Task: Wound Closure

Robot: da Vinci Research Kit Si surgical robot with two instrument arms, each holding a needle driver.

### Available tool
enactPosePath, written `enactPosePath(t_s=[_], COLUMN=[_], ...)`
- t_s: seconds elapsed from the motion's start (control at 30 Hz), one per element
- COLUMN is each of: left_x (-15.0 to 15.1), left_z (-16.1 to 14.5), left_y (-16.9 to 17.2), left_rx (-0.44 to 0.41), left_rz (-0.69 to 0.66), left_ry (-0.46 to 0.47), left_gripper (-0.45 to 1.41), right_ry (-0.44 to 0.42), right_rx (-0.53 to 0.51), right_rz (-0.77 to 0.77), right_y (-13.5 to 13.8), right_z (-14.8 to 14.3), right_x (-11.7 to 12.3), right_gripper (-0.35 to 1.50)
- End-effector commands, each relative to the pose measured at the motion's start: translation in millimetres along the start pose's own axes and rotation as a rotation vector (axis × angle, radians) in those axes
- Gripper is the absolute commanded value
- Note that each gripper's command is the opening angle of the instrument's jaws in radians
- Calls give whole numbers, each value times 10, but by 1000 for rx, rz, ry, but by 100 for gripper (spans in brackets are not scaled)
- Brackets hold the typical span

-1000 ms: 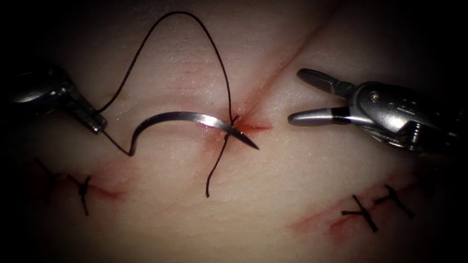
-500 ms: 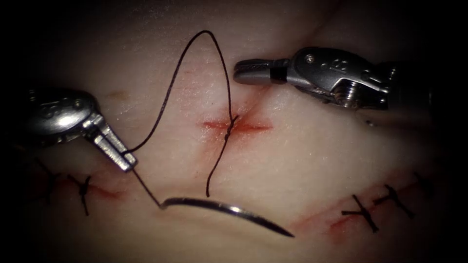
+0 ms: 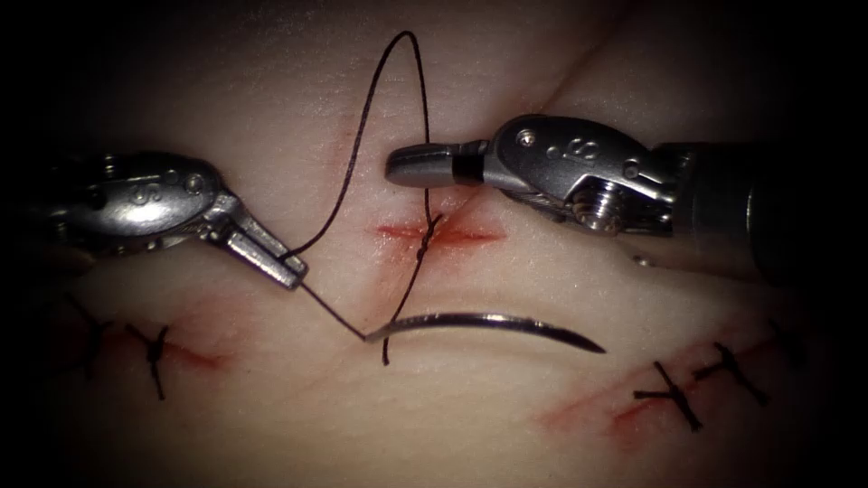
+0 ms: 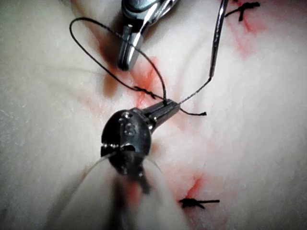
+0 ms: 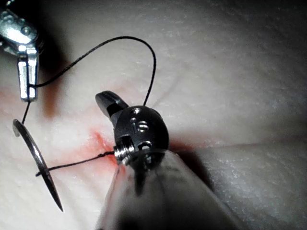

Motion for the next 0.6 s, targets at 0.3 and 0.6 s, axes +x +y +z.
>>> enactPosePath(t_s=[0.3,0.6], left_x=[0,-16], left_z=[30,47], left_y=[2,-24], left_rx=[-40,-2], left_rz=[-22,-57], left_ry=[2,-40], left_gripper=[-45,-45], right_ry=[60,190], right_rx=[-52,-27], right_rz=[11,21], right_y=[21,19], right_z=[34,21], right_x=[1,19], right_gripper=[-35,-35])
